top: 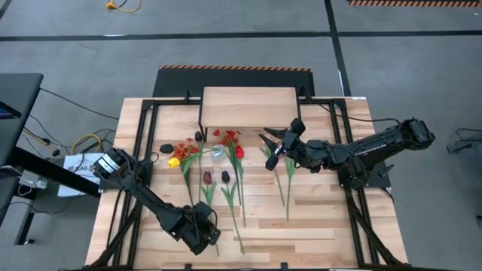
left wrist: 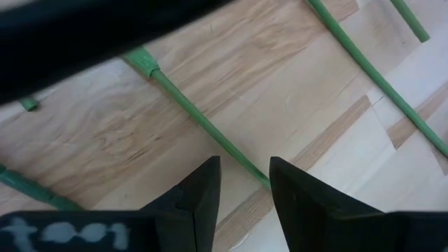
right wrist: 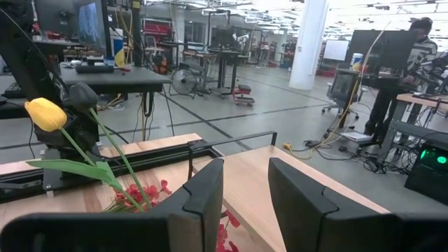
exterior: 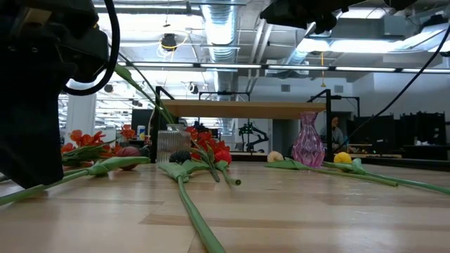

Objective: Pick and place flowers into a vace then onto a shelf
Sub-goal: Put the dark red flower into the transparent vase

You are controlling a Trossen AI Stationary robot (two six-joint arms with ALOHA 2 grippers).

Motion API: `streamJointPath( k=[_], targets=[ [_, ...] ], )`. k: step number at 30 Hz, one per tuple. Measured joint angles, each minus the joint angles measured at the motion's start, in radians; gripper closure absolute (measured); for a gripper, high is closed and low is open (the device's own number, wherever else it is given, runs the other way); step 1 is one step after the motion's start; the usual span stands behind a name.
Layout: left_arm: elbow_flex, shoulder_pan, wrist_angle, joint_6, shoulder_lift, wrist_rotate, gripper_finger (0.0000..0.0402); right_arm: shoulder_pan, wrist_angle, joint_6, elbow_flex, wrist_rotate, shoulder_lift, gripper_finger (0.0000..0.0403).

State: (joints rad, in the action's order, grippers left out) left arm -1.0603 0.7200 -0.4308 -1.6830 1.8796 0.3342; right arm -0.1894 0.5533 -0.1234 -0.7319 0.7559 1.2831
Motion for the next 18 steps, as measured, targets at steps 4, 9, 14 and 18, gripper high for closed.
streamJointPath(
  k=[4, 9, 14, 18],
  targets=[
    [0.0, 0.0, -0.003, -0.005, 0.001, -0.006, 0.0296, 0.0, 0.0, 0.0, 0.0, 0.0, 0.0, 0.0294],
    [0.002, 0.007, -0.009, -0.019, 0.002, -0.008, 0.033, 0.0, 0.0, 0.0, 0.0, 0.0, 0.0, 0.0294],
    [0.002, 0.014, -0.012, -0.032, 0.002, -0.007, 0.0348, 0.0, 0.0, 0.0, 0.0, 0.0, 0.0, 0.0294],
    [0.002, 0.017, -0.011, -0.032, 0.003, -0.007, 0.035, 0.0, 0.0, 0.0, 0.0, 0.0, 0.0, 0.0294]
  ],
)
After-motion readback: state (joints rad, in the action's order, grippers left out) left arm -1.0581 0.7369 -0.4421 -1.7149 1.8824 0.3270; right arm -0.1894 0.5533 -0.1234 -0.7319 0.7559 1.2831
